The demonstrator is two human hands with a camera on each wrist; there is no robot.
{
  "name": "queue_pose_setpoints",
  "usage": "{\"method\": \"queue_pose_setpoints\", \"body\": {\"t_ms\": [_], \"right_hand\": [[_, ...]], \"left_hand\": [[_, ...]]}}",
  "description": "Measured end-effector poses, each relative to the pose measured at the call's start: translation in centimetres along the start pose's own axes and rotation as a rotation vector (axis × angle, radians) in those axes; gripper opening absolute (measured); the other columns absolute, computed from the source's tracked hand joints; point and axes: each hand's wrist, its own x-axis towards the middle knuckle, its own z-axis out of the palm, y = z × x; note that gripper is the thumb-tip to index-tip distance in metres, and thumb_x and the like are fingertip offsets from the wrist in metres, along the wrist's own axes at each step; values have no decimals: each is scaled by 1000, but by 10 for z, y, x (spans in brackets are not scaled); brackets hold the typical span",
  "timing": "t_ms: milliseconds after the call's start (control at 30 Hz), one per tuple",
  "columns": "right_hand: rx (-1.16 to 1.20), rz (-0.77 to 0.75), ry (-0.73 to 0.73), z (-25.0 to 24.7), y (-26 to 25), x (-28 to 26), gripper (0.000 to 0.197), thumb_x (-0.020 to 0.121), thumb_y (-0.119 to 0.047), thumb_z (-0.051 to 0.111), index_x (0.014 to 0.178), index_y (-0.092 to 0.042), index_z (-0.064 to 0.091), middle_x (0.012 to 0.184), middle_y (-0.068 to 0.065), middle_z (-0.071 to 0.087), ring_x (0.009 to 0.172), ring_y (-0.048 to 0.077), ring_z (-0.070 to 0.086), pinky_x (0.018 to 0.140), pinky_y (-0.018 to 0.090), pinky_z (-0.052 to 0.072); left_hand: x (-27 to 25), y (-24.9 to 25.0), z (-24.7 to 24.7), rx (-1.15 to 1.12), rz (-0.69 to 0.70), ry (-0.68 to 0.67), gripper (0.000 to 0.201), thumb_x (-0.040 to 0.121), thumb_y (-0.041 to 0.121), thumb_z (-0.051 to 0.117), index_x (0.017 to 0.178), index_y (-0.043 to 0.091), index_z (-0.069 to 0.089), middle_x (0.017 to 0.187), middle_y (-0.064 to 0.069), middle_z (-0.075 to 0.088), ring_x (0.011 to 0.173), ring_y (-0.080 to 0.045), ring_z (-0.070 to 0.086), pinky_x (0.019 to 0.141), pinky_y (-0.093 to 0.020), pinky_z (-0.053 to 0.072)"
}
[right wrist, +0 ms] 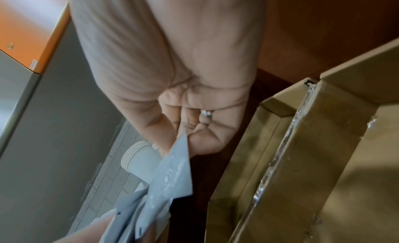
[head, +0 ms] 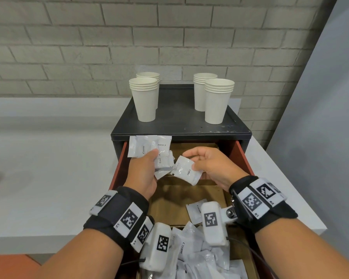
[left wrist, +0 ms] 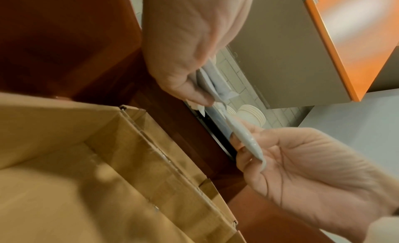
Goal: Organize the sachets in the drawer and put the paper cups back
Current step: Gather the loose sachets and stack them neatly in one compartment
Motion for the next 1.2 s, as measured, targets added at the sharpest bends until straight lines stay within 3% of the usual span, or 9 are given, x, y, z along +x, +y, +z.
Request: {"method": "queue_pose_setpoints", "body": {"t_ms": [100,267,367,467,667,800,933,1067,1200], "right_hand": [[-10,-8,13,0,0,0,28,89,3,51,99,-21,62,109,4,66,103,15,63,82,31,54],[-33,59,201,-3,5,2,22,92,-2,50,86,-13,68,110,6,58,76,15,56,48,11,42],[63,153,312,-3,8,7,18,93,-4,51,103,-10,66,113,8,56,90,17,59,68,19,53],[18,150,248,-1,8,7,24,95,-17,52,118,-16,59,119,4,57,109,19,54,85,29,49],[76,17,128,12,0,4,29,93,-27,55,121,-23,51,114,-1,59,102,13,59,74,20,49],[-39,-80,295,9,4,7,10,90,-14,58,88,-24,58,90,-2,61,82,11,58,63,17,45],[-20,-85,346,2,7,8,21,90,-6,56,79,-24,57,88,2,61,76,9,55,61,17,42],[20,-25,464,-5,11,12,28,94,-5,48,77,-25,59,92,0,61,77,9,55,57,17,40],[151,136,499,-8,11,13,27,90,5,50,79,-15,63,102,10,59,85,19,61,65,23,53]], "left_hand": [[0,0,1,-14,11,9,26,95,19,54,114,33,43,109,4,54,105,-24,57,99,-43,47],[2,-1,-1,-21,9,3,25,95,20,54,114,32,43,103,5,55,101,-23,58,96,-41,49],[2,-2,-2,-27,6,-12,25,94,19,55,113,31,44,99,6,56,100,-23,58,96,-41,49],[3,-3,-1,-47,-3,-30,27,93,15,56,113,30,45,101,3,58,103,-24,60,95,-44,50],[1,-8,2,-4,-111,-263,27,93,3,51,112,23,50,110,-10,61,105,-31,62,94,-52,49],[-3,-10,4,86,-142,-371,31,91,1,52,114,21,53,113,-12,62,102,-31,63,89,-51,51],[-2,-11,3,101,-150,-383,36,91,2,53,121,23,48,115,-10,61,101,-30,64,88,-49,52],[1,-10,2,90,-129,-324,26,91,3,55,106,25,53,114,-8,59,103,-27,61,93,-47,50],[2,-10,2,93,-114,-272,24,91,3,54,96,26,54,112,-9,59,102,-26,59,91,-44,51]]}}
